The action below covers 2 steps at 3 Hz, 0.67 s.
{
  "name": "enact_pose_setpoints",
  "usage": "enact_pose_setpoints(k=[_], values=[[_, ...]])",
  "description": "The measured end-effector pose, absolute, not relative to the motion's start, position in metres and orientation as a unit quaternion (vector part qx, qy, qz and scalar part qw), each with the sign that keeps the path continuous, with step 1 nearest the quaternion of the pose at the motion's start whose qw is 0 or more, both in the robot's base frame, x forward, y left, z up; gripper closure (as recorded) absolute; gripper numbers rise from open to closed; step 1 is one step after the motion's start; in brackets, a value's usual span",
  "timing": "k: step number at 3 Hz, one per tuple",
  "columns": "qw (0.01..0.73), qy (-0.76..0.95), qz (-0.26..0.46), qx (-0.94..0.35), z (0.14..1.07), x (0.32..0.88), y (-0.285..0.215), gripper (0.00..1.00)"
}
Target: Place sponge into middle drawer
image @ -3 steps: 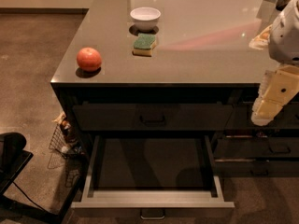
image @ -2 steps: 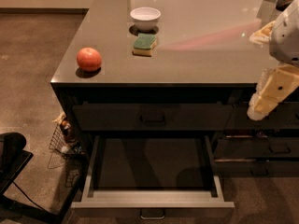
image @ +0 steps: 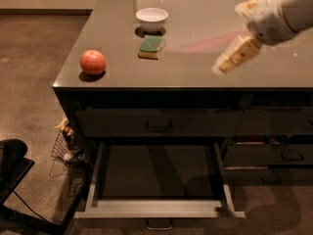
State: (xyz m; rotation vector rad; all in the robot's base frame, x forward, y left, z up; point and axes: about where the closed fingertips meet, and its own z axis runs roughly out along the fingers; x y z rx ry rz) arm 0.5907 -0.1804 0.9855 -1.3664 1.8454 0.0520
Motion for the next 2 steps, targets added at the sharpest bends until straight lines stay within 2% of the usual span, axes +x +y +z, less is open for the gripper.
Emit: enact_pose_setpoints(k=[1,2], values=[[0.468,0.729,0.007,-0.498,1.007,0.654,-0.158,0.0],[0.477,0.751,-0.035,-0.455,1.01,0.705,-0.139,0.0]])
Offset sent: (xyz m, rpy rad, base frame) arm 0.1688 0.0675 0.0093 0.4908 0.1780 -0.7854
